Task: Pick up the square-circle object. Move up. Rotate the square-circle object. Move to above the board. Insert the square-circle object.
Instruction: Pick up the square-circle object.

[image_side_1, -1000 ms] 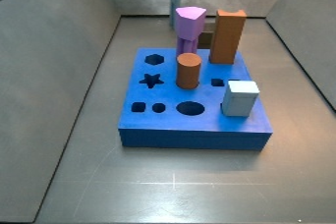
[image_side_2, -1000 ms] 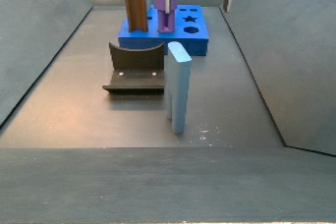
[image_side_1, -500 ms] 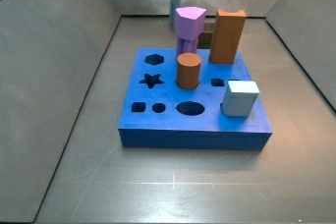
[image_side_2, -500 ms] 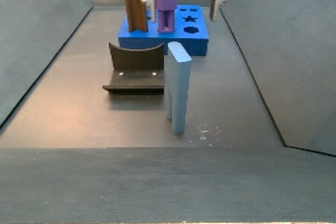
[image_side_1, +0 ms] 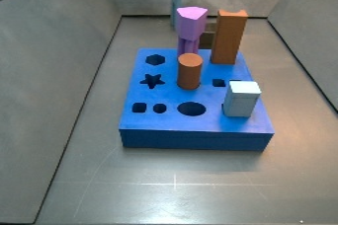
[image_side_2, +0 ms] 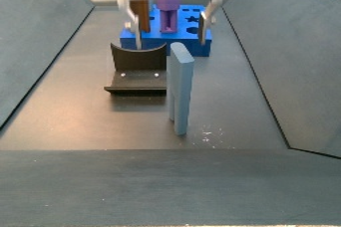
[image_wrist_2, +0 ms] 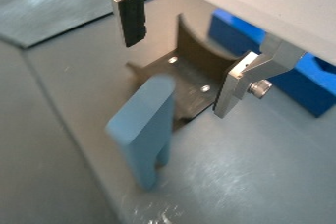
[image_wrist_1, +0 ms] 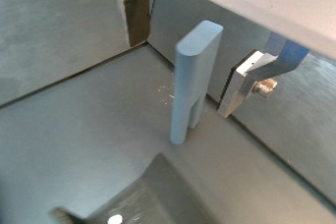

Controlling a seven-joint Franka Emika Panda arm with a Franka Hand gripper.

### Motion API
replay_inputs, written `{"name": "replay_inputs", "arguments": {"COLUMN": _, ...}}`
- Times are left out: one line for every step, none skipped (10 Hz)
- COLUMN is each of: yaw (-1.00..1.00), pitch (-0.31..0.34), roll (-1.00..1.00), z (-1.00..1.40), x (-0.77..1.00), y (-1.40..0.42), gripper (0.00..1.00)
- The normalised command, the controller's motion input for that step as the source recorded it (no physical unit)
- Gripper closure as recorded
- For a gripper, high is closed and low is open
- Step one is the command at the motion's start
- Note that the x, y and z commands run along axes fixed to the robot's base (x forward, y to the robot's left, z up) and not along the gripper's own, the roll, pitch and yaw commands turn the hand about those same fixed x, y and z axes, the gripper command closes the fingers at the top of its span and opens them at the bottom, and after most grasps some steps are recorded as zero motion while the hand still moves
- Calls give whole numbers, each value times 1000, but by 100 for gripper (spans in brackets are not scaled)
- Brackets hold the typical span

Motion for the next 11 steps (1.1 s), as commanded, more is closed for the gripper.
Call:
{"name": "replay_inputs", "arguments": {"yaw": 383, "pitch": -120, "roll": -239, "z": -311, "x": 0, "y": 503, "gripper": 0}}
{"name": "replay_inputs", "arguments": {"yaw": 374, "pitch": -130, "roll": -194, "z": -286, "x": -83, "y": 360, "gripper": 0}}
{"name": "replay_inputs", "arguments": {"yaw": 429, "pitch": -99, "roll": -109, "z": -257, "x": -29, "y": 266, "gripper": 0}}
{"name": "replay_inputs", "arguments": {"yaw": 377, "pitch": -67, "roll": -64, "z": -246, "x": 0, "y": 209, "gripper": 0}}
{"name": "replay_inputs", "arguments": {"yaw": 291, "pitch": -27, "roll": -23, "z": -237, "x": 0, "y": 146, "gripper": 0}}
{"name": "replay_inputs", "arguments": {"yaw": 157, "pitch": -34, "roll": -33, "z": -243, "x": 0, "y": 114, "gripper": 0}}
{"name": "replay_inputs", "arguments": {"yaw": 91, "pitch": -69, "roll": -39, "z": -271, "x": -91, "y": 106, "gripper": 0}}
{"name": "replay_inputs", "arguments": {"yaw": 54, "pitch": -69, "roll": -47, "z": -229, "x": -91, "y": 80, "gripper": 0}}
{"name": "replay_inputs", "arguments": {"yaw": 0, "pitch": -77, "roll": -6, "z": -34, "x": -120, "y": 0, "gripper": 0}}
{"name": "replay_inputs", "arguments": {"yaw": 0, "pitch": -30, "roll": 0, "z": 0, "x": 0, "y": 0, "gripper": 0}}
{"name": "replay_inputs", "arguments": {"yaw": 0, "pitch": 0, "roll": 0, "z": 0, "x": 0, "y": 0, "gripper": 0}}
